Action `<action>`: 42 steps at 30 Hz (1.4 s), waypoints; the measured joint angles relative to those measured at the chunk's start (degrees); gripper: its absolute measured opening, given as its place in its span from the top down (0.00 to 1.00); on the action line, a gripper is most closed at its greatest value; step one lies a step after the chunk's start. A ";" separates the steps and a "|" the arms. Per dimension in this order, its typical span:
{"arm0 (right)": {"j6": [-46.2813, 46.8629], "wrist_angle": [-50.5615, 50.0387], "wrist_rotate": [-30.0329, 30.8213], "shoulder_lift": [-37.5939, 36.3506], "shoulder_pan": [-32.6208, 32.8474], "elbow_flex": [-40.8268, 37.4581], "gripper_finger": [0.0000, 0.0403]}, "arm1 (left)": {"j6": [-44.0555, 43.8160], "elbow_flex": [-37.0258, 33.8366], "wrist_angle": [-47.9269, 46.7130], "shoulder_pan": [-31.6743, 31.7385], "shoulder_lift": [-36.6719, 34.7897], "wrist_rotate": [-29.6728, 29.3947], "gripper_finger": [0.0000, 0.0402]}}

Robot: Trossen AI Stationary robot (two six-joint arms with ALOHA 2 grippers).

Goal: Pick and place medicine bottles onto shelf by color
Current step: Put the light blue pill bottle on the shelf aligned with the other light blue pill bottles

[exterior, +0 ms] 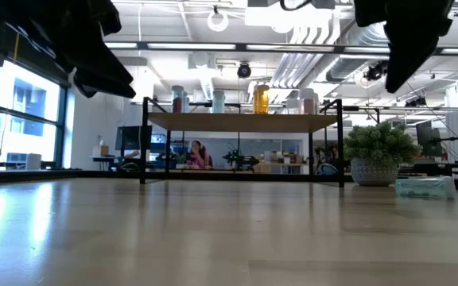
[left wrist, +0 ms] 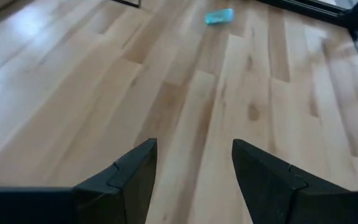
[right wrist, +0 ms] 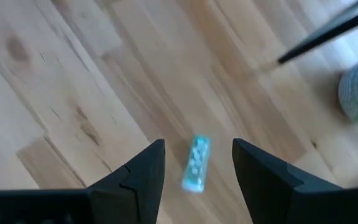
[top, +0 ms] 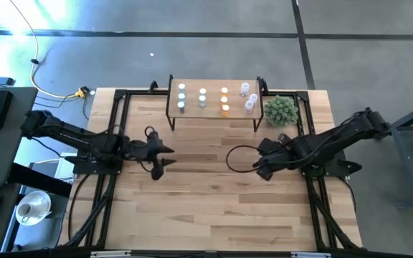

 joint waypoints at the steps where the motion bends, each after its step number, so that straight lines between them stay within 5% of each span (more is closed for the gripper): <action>1: 0.50 -0.72 -0.74 0.54 0.01 0.00 0.56 | -0.26 0.00 -0.02 -0.58 0.00 -0.02 0.50; 8: 6.96 -4.03 -5.86 6.21 0.46 0.00 0.56 | -0.31 0.00 0.17 -4.12 0.00 -2.25 0.50; 19: 3.93 -7.25 -7.10 14.02 0.46 0.00 0.56 | -0.33 0.00 0.15 -5.47 0.00 -3.47 0.50; 32: 2.67 -15.09 -7.63 14.02 -0.25 0.00 0.56 | -0.33 0.00 0.10 -5.45 0.00 -4.57 0.50; 42: 2.43 -3.89 -10.04 7.40 -2.73 -11.43 0.56 | -0.32 0.00 -0.07 -5.40 0.00 -4.57 0.50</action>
